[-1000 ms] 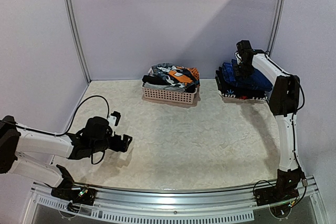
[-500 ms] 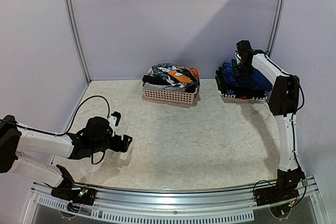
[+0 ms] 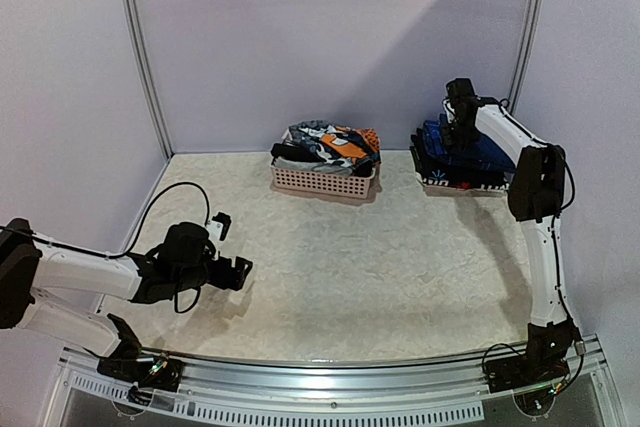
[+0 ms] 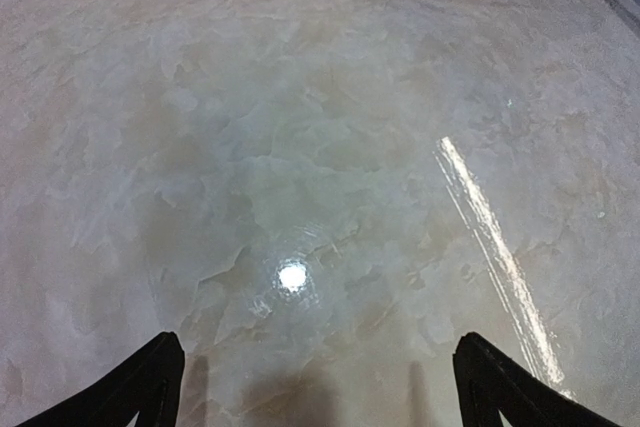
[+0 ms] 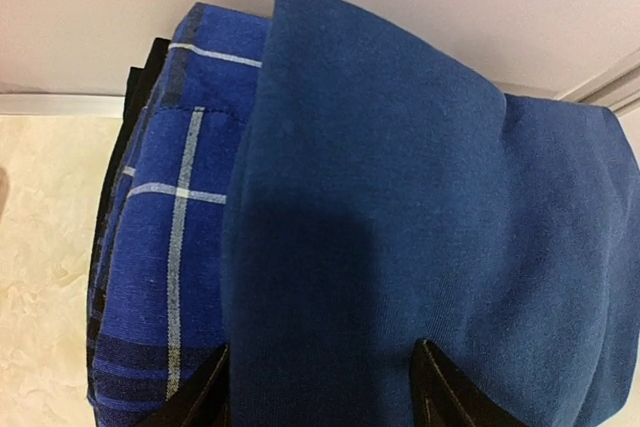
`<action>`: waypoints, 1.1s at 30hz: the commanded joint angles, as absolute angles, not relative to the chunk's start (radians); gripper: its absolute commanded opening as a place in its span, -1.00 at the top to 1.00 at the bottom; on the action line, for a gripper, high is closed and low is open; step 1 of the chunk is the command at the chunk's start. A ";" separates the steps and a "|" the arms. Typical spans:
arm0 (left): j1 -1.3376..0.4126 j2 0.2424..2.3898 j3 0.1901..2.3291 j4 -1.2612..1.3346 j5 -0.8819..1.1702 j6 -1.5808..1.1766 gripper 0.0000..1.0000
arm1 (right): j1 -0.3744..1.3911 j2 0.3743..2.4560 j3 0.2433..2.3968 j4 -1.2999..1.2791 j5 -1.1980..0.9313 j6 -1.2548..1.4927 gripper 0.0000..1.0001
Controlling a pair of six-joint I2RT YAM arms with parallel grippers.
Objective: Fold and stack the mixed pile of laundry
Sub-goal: Adjust the square-folded T-shirt at the corner of the board.
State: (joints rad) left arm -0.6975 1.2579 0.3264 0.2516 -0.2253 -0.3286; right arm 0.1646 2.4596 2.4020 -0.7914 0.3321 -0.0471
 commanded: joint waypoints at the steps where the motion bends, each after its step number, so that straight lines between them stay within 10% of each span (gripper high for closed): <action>1: -0.704 1.278 0.347 0.281 -0.229 -0.318 -0.91 | 0.186 2.501 2.423 -0.751 0.363 -0.076 -0.14; 17: -0.704 1.294 0.344 0.300 -0.220 -0.317 -0.90 | 0.202 2.469 2.426 -0.734 0.436 -0.081 0.89; 33: -0.704 1.292 0.328 0.311 -0.222 -0.317 -0.90 | 0.241 2.459 2.468 -0.709 0.457 -0.070 1.00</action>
